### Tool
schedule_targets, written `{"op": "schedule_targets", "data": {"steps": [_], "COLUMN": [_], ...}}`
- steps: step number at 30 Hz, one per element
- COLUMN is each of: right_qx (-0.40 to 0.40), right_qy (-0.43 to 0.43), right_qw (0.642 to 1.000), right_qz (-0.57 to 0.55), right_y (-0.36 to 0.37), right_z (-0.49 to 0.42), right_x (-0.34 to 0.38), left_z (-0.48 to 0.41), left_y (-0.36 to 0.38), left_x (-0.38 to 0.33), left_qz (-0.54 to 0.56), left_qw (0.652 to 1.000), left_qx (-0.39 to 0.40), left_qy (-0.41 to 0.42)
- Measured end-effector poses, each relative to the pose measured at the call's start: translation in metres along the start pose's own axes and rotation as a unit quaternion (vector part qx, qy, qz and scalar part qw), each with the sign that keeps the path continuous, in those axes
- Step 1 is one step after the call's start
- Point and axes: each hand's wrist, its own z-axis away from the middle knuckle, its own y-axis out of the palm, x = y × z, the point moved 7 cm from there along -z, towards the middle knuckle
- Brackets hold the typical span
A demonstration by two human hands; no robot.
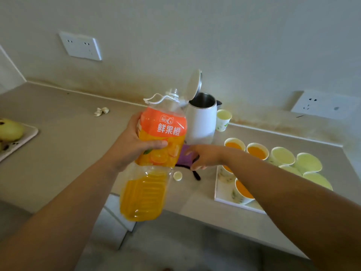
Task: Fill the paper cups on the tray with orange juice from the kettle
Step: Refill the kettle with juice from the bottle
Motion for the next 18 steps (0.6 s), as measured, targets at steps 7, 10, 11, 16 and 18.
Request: {"op": "schedule_targets", "data": {"steps": [7,10,11,16,18], "right_qx": [-0.063,-0.082,-0.088,-0.124,-0.164], "right_qy": [0.069,0.108,0.116,0.116,0.099], "right_qw": [0.990,0.986,0.986,0.982,0.981], "right_qz": [0.110,0.094,0.086,0.083,0.026], "right_y": [0.076,0.091,0.094,0.095,0.083], "right_z": [-0.054,-0.068,-0.071,-0.079,-0.077], "right_x": [-0.015,-0.023,-0.025,-0.026,-0.023], "left_z": [0.004,0.004,0.004,0.002,0.001], "left_y": [-0.029,-0.036,-0.037,-0.041,-0.041], "left_x": [0.036,0.043,0.044,0.048,0.049], "left_qz": [-0.053,-0.059,-0.062,-0.075,-0.082], "left_qw": [0.998,0.997,0.997,0.995,0.993], "left_qx": [0.026,0.040,0.043,0.061,0.070], "left_qy": [-0.029,-0.031,-0.033,-0.040,-0.040]}}
